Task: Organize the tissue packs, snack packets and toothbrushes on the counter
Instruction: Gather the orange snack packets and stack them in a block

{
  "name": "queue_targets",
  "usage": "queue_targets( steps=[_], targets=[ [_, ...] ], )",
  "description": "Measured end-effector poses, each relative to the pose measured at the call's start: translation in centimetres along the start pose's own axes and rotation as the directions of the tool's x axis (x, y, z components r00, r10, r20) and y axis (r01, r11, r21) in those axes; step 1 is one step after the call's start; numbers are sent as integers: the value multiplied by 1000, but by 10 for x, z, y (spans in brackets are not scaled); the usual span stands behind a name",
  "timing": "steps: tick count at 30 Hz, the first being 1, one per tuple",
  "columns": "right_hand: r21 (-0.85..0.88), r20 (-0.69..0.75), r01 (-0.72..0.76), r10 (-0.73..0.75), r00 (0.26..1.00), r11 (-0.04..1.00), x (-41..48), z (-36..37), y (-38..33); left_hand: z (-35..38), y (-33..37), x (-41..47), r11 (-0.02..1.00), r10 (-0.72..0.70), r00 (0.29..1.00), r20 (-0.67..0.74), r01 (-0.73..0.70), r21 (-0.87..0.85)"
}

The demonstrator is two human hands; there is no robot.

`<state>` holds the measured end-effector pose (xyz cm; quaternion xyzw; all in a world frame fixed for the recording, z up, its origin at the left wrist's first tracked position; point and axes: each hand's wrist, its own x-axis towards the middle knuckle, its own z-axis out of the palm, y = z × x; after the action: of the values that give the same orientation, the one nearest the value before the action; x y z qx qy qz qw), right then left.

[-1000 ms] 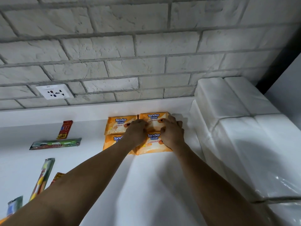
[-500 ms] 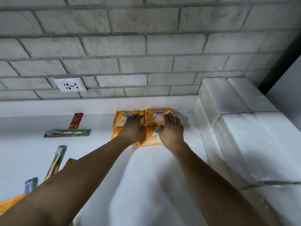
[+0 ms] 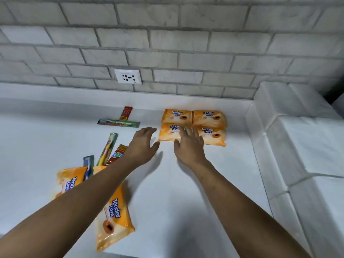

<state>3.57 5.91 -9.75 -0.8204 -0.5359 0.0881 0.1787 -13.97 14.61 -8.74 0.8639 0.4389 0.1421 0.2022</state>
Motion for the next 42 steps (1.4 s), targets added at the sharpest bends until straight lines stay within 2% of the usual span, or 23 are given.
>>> queue_targets(
  steps=[10,17,22,29,35,42],
  targets=[
    [42,192,192,-196,962,981,-62,47,-84,-33,-60,-101,979,-202,976,-86,202,1],
    [56,258,209,-216,942,976,-102,75,-124,-37,-92,-151,949,-307,949,-71,311,57],
    [31,415,191,-187,890,981,-124,86,-140,-38,-106,-168,951,-290,957,27,285,121],
    [-8,462,205,-179,869,979,-140,94,-139,-28,-102,-167,956,-273,959,76,261,136],
    [-64,500,155,-103,860,986,-132,82,-116,-16,-86,-155,966,-238,963,126,221,137],
    [-94,445,72,-23,895,993,-114,57,-69,3,-65,-140,983,-164,969,185,144,115]
  ],
)
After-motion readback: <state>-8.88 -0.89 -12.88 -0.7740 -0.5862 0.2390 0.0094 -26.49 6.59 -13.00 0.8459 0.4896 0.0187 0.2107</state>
